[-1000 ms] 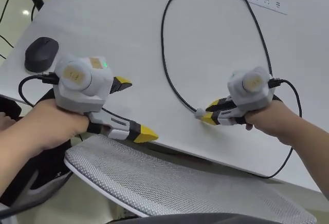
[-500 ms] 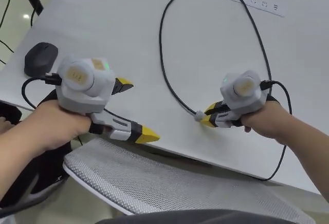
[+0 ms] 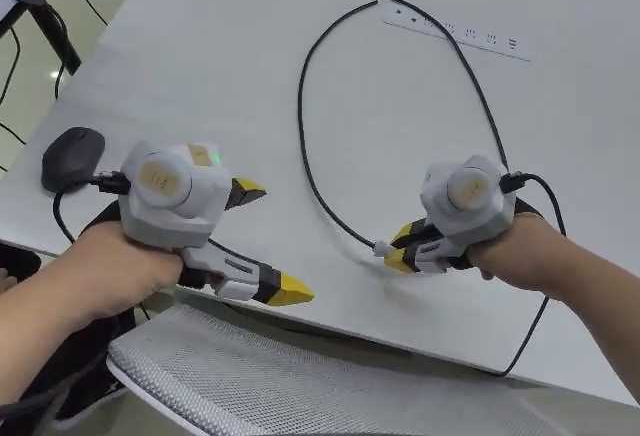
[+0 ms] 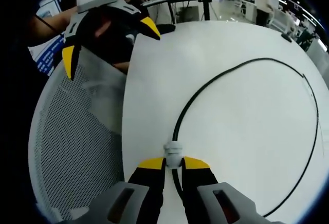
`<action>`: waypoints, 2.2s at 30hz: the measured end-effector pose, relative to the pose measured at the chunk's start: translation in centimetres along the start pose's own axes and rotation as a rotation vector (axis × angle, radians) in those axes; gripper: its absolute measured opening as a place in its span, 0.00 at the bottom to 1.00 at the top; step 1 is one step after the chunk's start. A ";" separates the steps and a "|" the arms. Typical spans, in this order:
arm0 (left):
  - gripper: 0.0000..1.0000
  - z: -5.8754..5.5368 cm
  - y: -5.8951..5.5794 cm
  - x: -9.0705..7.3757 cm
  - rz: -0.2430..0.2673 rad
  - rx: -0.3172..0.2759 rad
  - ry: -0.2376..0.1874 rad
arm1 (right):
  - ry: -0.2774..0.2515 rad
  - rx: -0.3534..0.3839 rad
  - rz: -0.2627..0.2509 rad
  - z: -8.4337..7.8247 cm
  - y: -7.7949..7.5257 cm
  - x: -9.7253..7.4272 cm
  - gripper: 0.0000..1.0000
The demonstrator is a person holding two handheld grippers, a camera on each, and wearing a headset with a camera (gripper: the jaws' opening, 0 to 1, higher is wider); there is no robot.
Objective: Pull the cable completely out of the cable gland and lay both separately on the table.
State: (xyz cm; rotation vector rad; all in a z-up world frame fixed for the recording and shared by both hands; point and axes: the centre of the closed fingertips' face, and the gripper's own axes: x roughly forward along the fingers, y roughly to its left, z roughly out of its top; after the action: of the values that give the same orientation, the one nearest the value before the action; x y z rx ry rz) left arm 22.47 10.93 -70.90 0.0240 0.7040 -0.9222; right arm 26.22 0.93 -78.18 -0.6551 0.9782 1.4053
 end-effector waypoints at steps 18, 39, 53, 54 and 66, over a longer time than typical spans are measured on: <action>0.90 4.1 -4.0 2.6 -0.053 0.147 -0.015 | -0.025 -0.229 -0.010 4.0 1.2 -5.8 0.07; 0.67 9.7 -4.6 5.3 -0.103 0.163 -0.157 | -0.066 -0.362 -0.017 5.3 2.3 -10.6 0.06; 0.43 10.0 -5.4 6.1 -0.143 0.174 -0.161 | -0.105 -0.370 -0.053 5.3 2.4 -11.6 0.06; 0.43 10.0 -5.5 6.2 -0.148 0.169 -0.158 | -0.106 -0.368 -0.054 5.2 2.3 -11.6 0.06; 0.26 10.6 -5.9 7.0 -0.186 0.171 -0.160 | -0.107 -0.393 -0.052 4.6 2.3 -11.8 0.07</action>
State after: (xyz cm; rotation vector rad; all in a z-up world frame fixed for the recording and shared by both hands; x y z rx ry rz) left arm 26.67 -1.07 -65.04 0.0360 0.4827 -1.1474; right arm 25.89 -0.82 -65.44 -0.8769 0.5994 1.5842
